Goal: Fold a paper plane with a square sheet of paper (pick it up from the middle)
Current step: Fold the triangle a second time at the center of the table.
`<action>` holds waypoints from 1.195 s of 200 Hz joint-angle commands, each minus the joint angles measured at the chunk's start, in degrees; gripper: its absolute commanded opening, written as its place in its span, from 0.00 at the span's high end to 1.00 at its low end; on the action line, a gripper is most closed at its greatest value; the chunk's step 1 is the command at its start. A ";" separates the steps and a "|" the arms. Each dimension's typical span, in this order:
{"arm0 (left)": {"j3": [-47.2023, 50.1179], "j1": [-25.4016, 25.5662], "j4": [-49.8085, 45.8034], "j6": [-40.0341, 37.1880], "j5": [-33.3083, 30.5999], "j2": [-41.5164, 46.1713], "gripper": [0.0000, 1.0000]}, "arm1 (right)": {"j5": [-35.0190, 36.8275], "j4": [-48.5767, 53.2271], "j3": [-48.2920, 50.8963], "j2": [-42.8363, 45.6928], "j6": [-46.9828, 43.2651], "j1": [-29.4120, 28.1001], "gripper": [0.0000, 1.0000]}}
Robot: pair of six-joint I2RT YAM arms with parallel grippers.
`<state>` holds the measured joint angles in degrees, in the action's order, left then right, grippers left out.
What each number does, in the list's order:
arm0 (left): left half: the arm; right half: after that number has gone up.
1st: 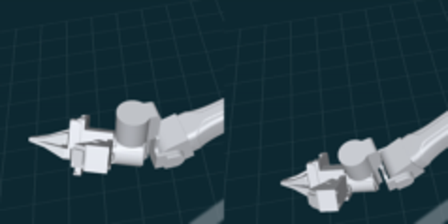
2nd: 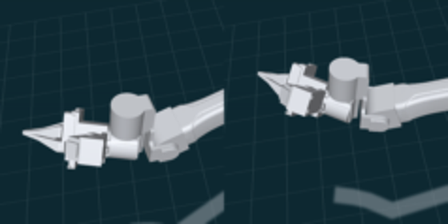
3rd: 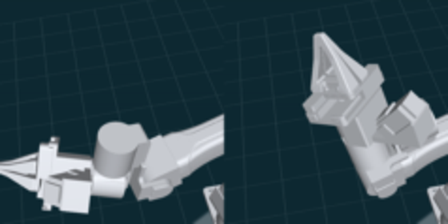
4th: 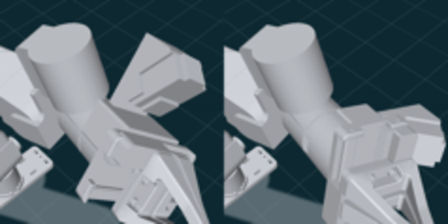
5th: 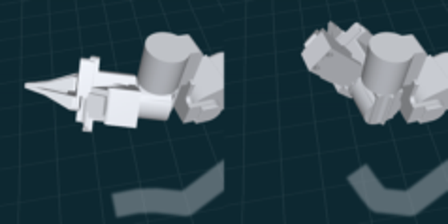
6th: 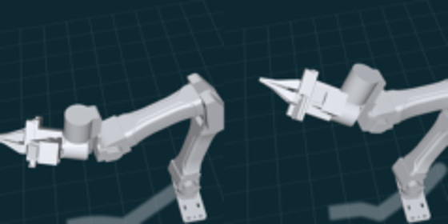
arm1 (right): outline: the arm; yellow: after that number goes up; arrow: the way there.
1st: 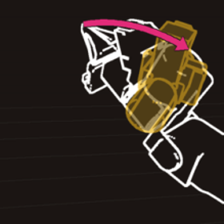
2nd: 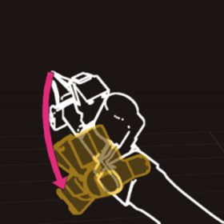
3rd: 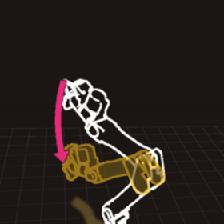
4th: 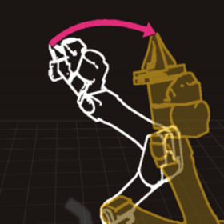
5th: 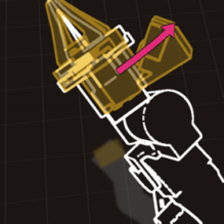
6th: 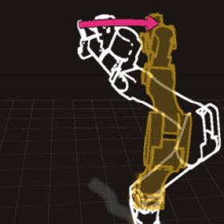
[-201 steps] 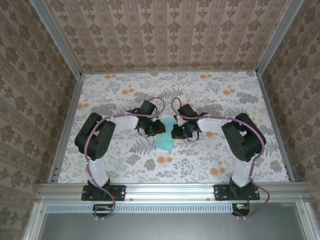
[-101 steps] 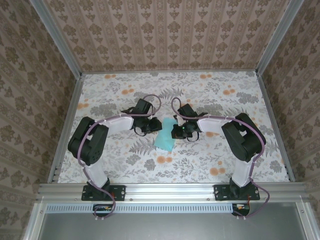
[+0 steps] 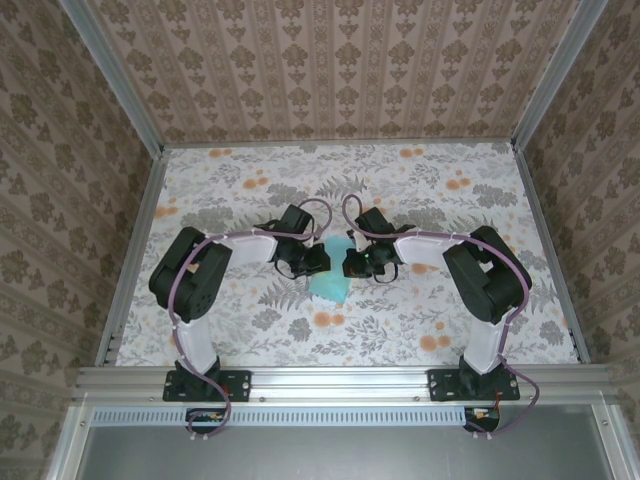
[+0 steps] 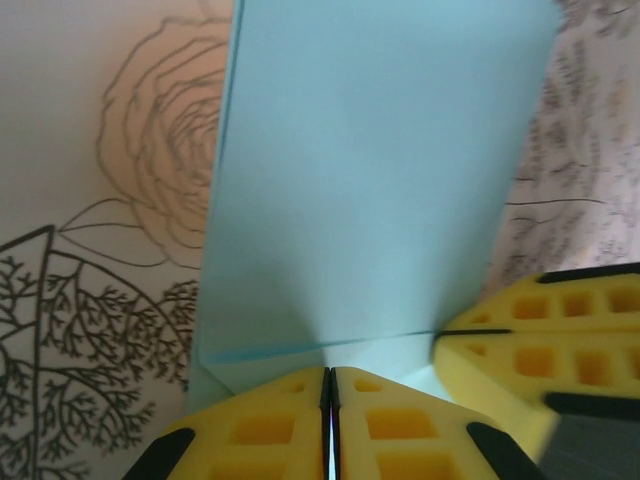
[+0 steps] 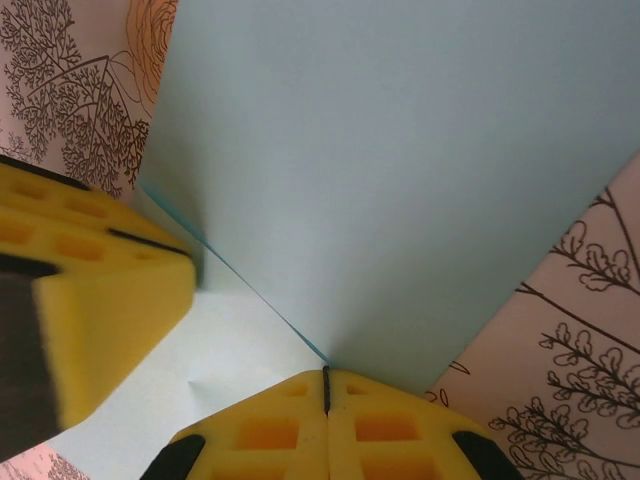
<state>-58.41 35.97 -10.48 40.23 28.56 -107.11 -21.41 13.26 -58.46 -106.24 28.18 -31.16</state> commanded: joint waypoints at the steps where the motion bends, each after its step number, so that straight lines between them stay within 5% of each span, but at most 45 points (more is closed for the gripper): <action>1: -1.92 0.16 -3.41 -0.88 -1.54 -1.49 0.90 | 4.49 6.03 0.36 -2.35 -1.60 -0.13 0.94; 105: -1.67 0.77 -9.47 -0.24 -6.45 -3.98 0.91 | 2.05 0.17 5.85 11.64 9.35 -5.98 0.92; 239: -1.72 0.87 -10.64 0.82 -7.15 -5.30 0.91 | 8.53 4.78 -2.70 2.11 12.07 -11.90 0.93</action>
<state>-61.63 36.42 -15.20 40.29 26.20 -108.33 -15.31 15.31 -58.52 -102.41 39.46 -42.70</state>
